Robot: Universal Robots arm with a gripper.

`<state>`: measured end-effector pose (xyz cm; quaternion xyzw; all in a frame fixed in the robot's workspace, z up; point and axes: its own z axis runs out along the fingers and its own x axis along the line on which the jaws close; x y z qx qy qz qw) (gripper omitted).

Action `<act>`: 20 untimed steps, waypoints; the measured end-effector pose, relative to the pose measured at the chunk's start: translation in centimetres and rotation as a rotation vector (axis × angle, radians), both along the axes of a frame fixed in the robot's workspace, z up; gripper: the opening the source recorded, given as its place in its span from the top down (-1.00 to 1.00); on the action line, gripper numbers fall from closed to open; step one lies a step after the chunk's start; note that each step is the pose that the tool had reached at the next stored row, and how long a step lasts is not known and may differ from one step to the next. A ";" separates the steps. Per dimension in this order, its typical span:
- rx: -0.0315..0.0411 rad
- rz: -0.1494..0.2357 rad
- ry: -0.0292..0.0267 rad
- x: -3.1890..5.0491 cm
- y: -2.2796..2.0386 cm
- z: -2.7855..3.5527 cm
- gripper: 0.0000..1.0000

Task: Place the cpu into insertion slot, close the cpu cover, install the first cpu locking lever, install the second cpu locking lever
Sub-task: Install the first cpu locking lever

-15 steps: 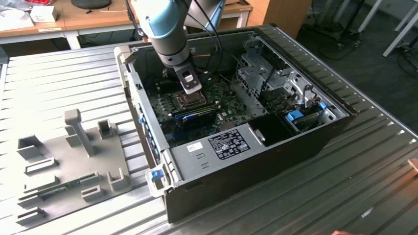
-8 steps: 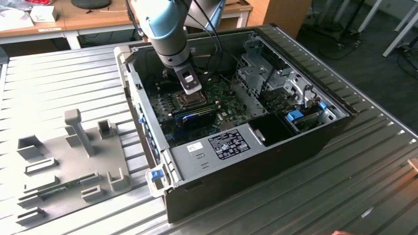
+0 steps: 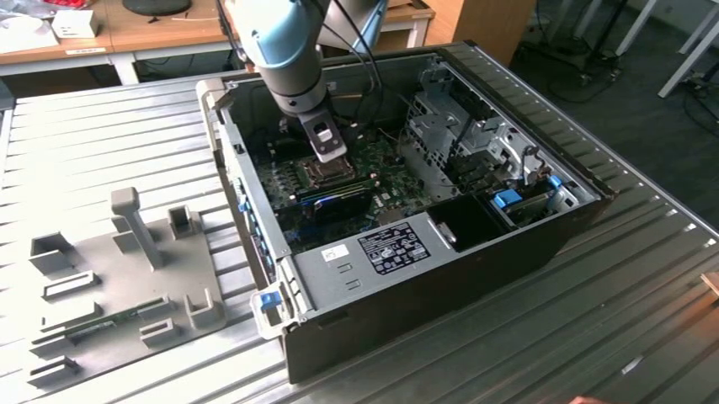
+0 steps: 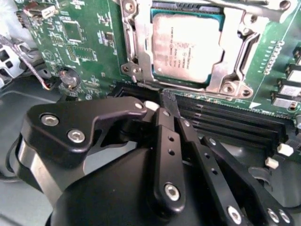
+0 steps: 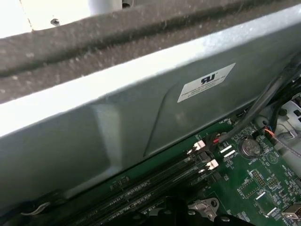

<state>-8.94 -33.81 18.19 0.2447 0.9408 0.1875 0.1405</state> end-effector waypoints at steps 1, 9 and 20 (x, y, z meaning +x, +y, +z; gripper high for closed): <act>-0.0002 0.000 0.0001 0.00 0.00 0.14 0.80; -0.0027 0.000 0.0013 0.00 -0.01 1.64 0.80; -0.0695 -0.025 0.0566 0.58 -0.02 2.04 0.80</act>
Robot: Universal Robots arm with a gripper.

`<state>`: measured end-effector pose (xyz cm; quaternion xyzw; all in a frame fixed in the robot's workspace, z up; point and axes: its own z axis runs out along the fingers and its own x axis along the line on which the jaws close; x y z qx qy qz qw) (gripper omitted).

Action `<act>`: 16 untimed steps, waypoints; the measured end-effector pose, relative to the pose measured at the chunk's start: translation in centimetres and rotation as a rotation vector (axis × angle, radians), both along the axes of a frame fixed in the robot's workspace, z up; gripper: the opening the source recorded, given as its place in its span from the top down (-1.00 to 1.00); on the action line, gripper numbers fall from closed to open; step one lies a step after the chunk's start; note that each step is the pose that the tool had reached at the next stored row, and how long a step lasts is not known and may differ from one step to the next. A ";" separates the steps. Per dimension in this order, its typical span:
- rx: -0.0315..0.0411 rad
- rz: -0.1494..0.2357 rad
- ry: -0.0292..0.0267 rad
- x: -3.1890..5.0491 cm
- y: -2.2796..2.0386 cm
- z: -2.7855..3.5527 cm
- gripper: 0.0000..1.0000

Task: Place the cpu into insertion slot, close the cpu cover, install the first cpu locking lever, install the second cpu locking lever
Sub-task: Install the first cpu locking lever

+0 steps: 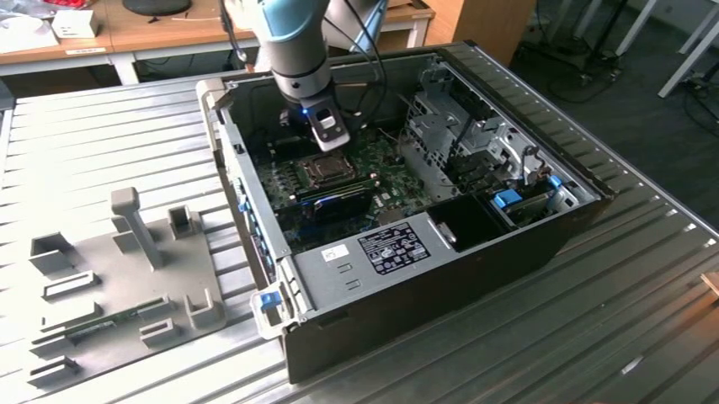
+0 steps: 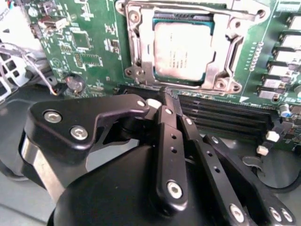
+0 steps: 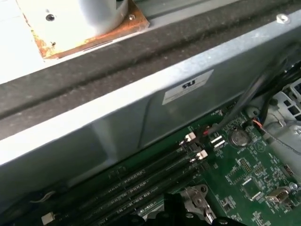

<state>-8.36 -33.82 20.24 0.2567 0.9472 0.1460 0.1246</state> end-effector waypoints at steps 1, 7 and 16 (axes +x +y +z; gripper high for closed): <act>-0.0030 -0.001 0.0042 0.08 0.00 0.06 0.80; -0.0055 -0.001 0.0062 0.13 0.00 0.08 0.80; -0.1050 0.020 0.0301 0.14 0.00 0.12 0.80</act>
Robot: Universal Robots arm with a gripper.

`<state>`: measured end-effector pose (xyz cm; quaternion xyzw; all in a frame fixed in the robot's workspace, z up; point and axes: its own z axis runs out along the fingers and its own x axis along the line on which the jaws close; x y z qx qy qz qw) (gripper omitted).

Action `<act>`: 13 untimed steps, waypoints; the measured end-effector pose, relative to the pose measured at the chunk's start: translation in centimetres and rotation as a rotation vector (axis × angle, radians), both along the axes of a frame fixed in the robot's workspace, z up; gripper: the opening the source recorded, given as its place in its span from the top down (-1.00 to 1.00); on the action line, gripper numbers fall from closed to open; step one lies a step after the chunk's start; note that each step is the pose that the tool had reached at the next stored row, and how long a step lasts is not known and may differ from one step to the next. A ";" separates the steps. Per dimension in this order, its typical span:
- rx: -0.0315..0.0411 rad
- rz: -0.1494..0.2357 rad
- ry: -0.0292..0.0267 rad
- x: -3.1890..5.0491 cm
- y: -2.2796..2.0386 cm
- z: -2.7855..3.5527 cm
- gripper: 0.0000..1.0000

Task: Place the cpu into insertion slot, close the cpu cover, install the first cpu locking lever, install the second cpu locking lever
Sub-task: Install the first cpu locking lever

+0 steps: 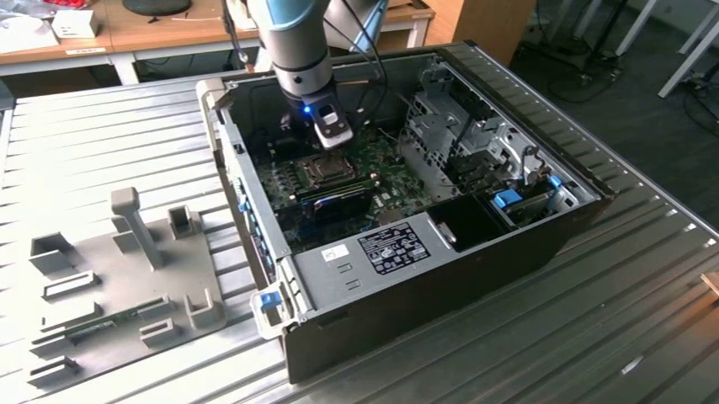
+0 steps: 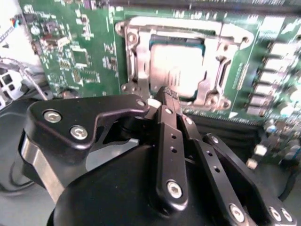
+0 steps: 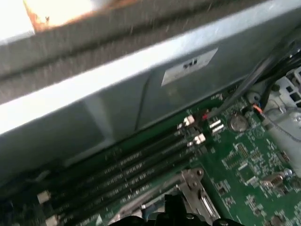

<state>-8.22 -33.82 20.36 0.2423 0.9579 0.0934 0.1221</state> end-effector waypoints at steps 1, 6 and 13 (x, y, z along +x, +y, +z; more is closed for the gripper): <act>-0.0102 0.005 0.0039 0.00 0.00 0.00 0.80; -0.0241 0.020 0.0158 0.01 0.00 0.00 0.80; -0.0235 0.026 0.0794 0.12 0.00 -0.09 0.80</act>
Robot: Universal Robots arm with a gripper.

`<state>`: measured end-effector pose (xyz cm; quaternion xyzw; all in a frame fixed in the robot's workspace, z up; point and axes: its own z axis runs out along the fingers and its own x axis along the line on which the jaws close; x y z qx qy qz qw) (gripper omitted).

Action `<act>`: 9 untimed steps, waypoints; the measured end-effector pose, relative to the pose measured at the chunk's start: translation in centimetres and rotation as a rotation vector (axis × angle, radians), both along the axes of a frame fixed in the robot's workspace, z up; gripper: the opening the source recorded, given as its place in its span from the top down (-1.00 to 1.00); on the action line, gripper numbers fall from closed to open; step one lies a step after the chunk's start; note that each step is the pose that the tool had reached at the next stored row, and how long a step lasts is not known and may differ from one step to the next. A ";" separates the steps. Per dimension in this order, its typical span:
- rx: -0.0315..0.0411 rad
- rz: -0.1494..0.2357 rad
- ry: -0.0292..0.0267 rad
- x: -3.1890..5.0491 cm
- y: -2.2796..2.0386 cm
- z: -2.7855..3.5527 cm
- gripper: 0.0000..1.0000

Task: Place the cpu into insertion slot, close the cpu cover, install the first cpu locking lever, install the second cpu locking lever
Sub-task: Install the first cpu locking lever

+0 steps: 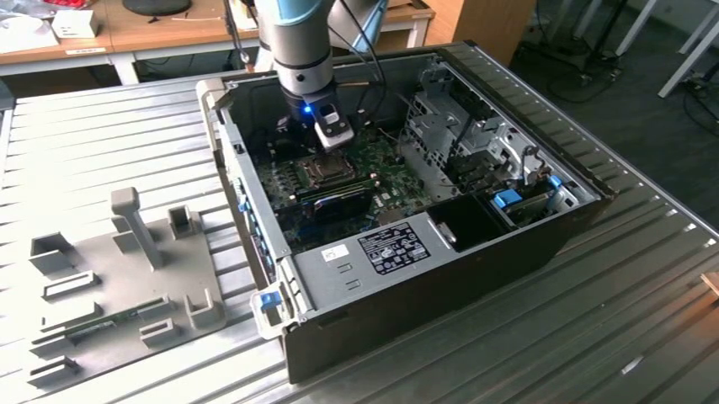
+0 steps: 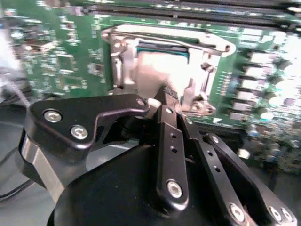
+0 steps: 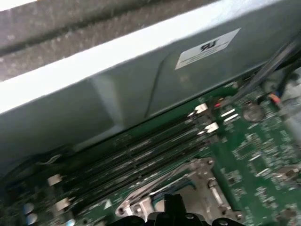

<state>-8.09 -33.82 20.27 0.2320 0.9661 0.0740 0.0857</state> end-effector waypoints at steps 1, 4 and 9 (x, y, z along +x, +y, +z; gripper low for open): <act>-0.0001 0.001 0.0067 0.00 0.00 0.00 0.80; -0.0001 0.001 0.0069 0.00 0.00 0.00 0.80; -0.0004 0.063 0.0068 0.01 0.00 0.00 0.80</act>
